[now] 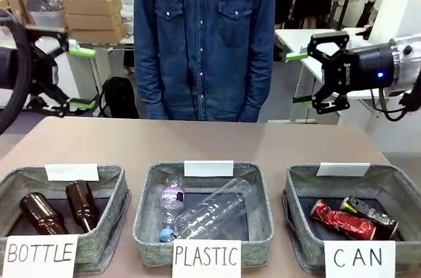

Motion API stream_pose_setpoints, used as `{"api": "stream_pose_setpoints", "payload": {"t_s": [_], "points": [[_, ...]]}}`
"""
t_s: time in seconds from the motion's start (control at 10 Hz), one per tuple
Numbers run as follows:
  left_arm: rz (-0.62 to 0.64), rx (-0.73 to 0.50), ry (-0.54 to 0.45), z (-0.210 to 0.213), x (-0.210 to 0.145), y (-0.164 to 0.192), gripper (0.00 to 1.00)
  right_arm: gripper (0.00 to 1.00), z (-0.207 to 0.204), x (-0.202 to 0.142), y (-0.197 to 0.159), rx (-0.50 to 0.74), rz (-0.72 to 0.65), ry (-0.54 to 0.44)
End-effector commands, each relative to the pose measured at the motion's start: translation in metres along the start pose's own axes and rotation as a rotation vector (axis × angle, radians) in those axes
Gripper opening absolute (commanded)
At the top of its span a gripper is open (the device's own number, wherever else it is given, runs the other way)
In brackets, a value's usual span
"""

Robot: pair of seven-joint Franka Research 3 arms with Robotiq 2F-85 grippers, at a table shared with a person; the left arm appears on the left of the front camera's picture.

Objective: Sort the can waste into the basket.
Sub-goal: Pick up the can waste from the table and place it in the right Fabric basket.

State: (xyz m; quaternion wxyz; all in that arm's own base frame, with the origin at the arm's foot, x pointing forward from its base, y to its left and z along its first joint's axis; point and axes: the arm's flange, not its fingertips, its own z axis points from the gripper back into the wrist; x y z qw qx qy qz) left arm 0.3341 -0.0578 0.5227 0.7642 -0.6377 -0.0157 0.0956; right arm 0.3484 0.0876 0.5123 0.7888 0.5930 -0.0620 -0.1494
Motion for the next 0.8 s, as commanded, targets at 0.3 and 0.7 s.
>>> {"api": "stream_pose_setpoints", "payload": {"t_s": [0.3,0.7], "points": [[-0.005,0.059,0.009,-0.0010,-0.0051,-0.0001,1.00,1.00,0.0005,-0.0059,0.0033,-0.010,0.017,0.024],[-0.005,0.059,0.009,-0.0010,-0.0051,-0.0001,1.00,1.00,0.0005,-0.0059,0.0033,-0.010,0.017,0.024]]}}
